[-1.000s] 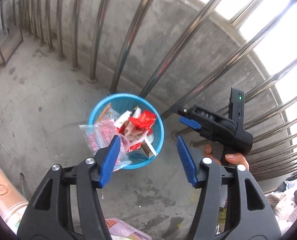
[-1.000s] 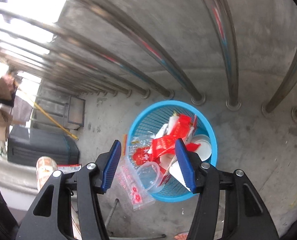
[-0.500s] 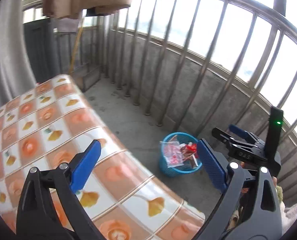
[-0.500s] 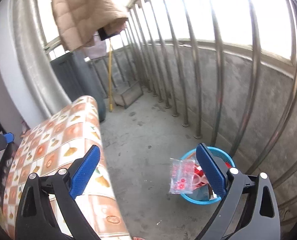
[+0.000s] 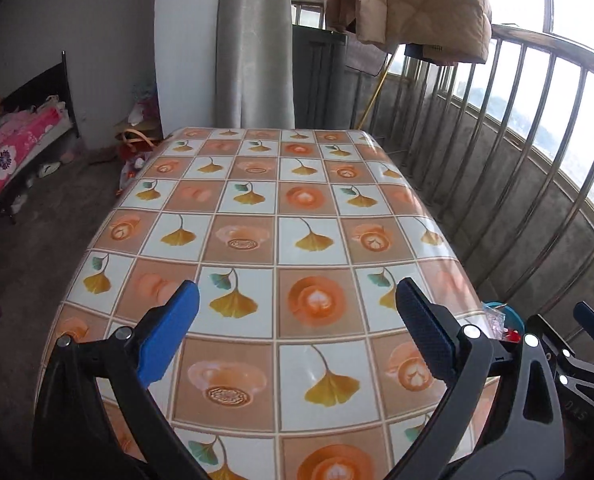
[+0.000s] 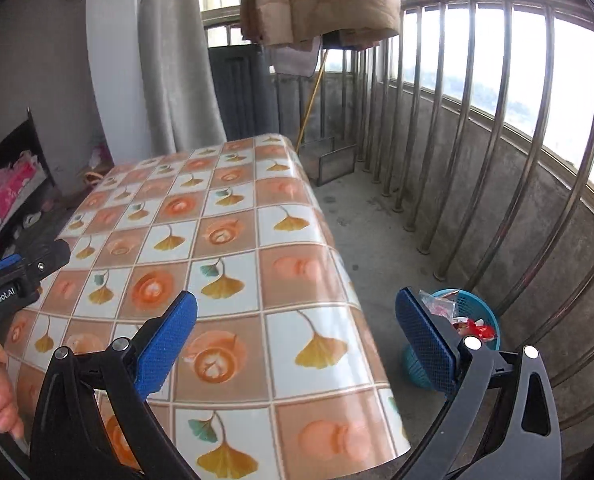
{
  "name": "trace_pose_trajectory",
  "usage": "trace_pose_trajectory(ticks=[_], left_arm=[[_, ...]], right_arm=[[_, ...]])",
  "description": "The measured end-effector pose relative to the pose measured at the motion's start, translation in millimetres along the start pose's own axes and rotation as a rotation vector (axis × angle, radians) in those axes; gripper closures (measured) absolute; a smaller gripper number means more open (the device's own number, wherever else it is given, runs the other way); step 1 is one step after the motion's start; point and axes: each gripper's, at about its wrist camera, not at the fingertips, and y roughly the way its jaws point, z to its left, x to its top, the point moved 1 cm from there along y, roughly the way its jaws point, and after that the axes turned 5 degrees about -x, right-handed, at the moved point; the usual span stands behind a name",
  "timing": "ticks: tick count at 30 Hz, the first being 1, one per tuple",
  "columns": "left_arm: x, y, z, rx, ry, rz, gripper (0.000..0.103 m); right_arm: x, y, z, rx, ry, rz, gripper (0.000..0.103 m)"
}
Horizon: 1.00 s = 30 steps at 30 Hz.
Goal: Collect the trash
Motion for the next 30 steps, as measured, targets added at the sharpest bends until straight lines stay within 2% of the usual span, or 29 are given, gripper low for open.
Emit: trace_pose_trajectory(ticks=[4, 7, 11, 14, 17, 24, 30], left_arm=[[-14.5, -11.7, 2.8, 0.015, 0.027, -0.006, 0.009], [-19.8, -15.0, -3.5, 0.031, 0.022, 0.02, 0.009], [-34.3, -19.9, -6.9, 0.026, -0.03, 0.041, 0.009], [-47.2, -14.7, -9.7, 0.028, -0.028, 0.097, 0.009], [-57.7, -6.8, -13.1, 0.024, -0.013, 0.154, 0.009], [-61.3, -1.4, -23.3, 0.012, 0.012, 0.177, 0.009], [-63.7, 1.9, -35.2, -0.007, 0.038, 0.209, 0.009]], right_arm=[[-7.7, -15.1, 22.2, -0.031, -0.066, -0.017, 0.006], [-11.3, -24.1, 27.4, -0.065, -0.101, -0.023, 0.006], [-25.5, -22.5, 21.3, -0.104, -0.102, 0.054, 0.006], [-42.7, -15.5, 17.8, -0.153, -0.132, 0.121, 0.006], [-54.4, -9.4, 10.1, -0.157, -0.122, 0.182, 0.006], [-61.7, -11.6, 0.0, -0.198, -0.148, 0.19, 0.006], [-65.3, -11.5, -14.3, -0.207, -0.139, 0.234, 0.006]])
